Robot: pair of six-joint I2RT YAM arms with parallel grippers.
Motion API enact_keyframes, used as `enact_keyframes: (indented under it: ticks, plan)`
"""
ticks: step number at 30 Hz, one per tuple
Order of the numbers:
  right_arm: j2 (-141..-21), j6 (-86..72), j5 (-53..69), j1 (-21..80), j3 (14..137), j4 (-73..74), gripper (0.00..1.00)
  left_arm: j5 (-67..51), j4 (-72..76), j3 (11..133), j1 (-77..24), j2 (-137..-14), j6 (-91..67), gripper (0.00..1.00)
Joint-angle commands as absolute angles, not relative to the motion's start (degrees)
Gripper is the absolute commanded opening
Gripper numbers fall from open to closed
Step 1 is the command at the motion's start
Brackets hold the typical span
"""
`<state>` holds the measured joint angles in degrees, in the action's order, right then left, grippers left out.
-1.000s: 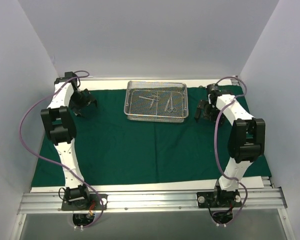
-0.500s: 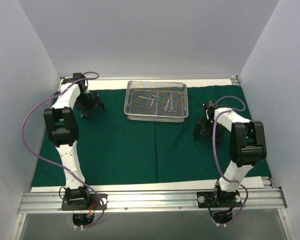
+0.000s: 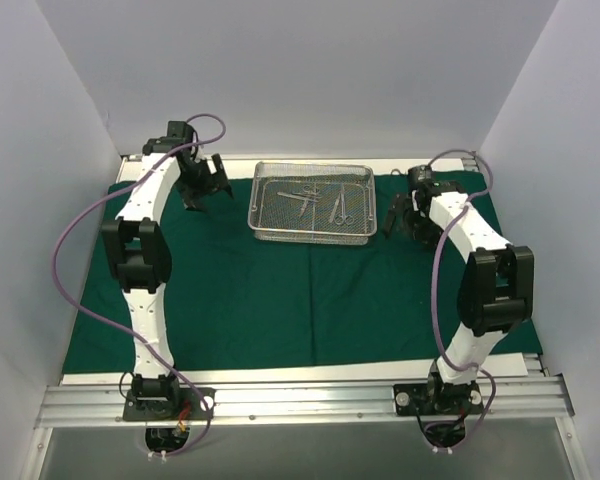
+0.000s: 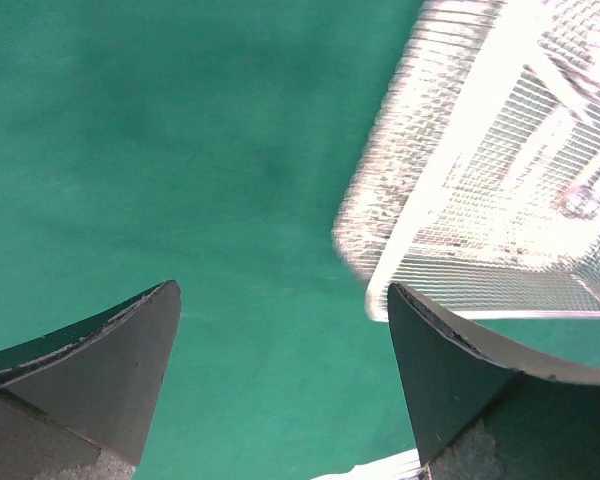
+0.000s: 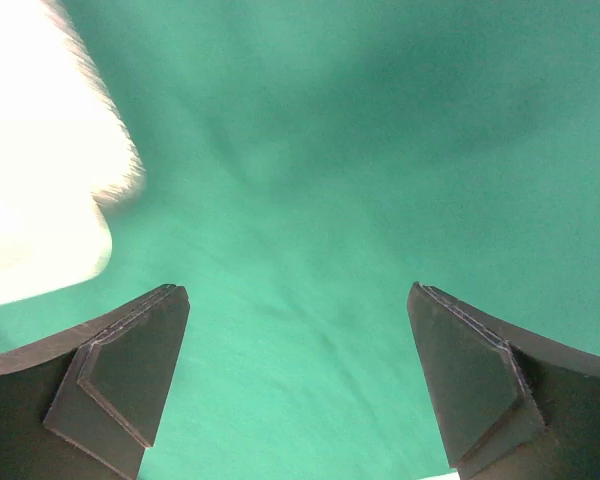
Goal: Open and lay out the surgical kit
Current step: Adjust the container in the surgical kit, then pick up the container from the surgical kit.
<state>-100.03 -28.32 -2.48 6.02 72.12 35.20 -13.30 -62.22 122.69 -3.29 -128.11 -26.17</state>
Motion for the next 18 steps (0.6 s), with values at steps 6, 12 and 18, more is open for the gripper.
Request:
enact_keyframes:
  ticks: [6,12,18]
  plan:
    - [-105.9,-21.3,4.0,6.7,92.3,27.8,1.00,-14.9,-54.8,129.5,-8.5,-132.4,-22.8,0.94]
    - [-115.5,-17.8,4.7,6.9,102.7,28.8,1.00,-14.9,-56.4,135.3,-10.4,-137.4,-22.1,0.94]
    - [-122.0,-17.8,5.5,7.5,107.7,27.2,1.00,-14.4,-55.7,136.5,-11.8,-139.6,-22.7,0.94]
